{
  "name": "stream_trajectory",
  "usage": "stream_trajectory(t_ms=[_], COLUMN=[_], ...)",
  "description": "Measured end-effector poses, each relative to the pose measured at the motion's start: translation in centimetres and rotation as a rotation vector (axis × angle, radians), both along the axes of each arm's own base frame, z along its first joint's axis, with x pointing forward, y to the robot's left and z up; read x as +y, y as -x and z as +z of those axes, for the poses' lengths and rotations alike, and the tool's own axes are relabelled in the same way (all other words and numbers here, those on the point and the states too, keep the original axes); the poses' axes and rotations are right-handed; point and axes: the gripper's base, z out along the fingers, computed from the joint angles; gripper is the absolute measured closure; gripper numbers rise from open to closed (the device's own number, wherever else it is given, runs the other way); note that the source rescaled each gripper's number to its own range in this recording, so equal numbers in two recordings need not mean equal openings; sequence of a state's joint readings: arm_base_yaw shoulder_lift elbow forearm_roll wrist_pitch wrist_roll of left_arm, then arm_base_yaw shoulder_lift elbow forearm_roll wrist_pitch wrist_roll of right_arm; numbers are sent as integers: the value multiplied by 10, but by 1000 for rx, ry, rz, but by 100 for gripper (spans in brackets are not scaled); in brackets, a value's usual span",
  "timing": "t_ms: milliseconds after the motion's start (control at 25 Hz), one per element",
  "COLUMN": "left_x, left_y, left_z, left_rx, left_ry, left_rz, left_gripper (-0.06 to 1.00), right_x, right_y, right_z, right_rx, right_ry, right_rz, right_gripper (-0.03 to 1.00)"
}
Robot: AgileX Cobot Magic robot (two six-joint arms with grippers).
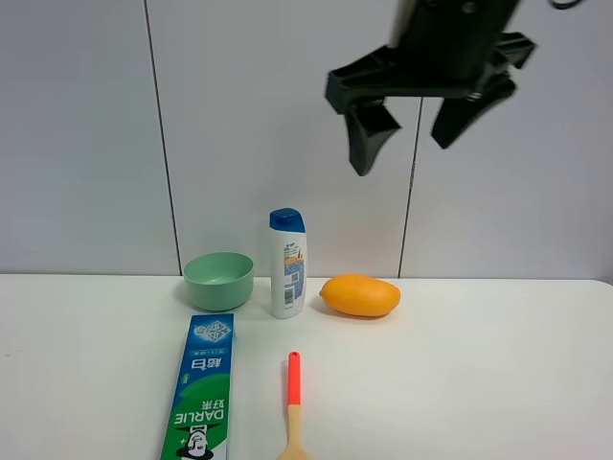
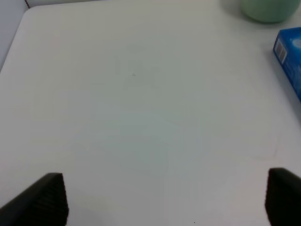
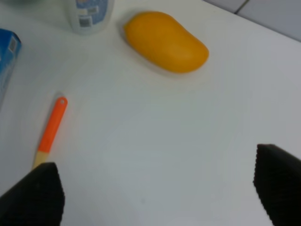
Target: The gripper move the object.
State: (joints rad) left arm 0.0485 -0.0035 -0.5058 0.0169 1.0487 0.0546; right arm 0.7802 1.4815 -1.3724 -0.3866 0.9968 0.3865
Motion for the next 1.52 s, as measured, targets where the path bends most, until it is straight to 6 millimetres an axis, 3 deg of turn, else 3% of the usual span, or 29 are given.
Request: stream_trajectory(t_ms=[240,400,560,760,920,1160,1360,1520], left_x=[0,0,0,0,0,0,0,0], left_y=[0,0,0,0,0,0,0,0], left_z=[0,0,0,0,0,0,0,0], left_rx=[0,0,0,0,0,0,0,0], left_ry=[0,0,0,0,0,0,0,0], left_rz=[0,0,0,0,0,0,0,0], left_gripper=[-6,-6,-6,-6,-6,-6,-6,-6], right_x=[-71,-109,-150,-194,-204,-201,-197,-197], right_y=[67,106,131,161,191,231,247,246], right_z=[-8,-3,5,-3,-15,-43,-73,-78], right_rx=[-31,-58,-72,-130,-189,-336,-422,-408], right_ry=[-68,-160,-189,-157,-193,-268,-311,-310], right_rz=[-89,-128,-217,-371,-479,-570,-555,-556], right_gripper=[16,16,16,16,16,16,16,16])
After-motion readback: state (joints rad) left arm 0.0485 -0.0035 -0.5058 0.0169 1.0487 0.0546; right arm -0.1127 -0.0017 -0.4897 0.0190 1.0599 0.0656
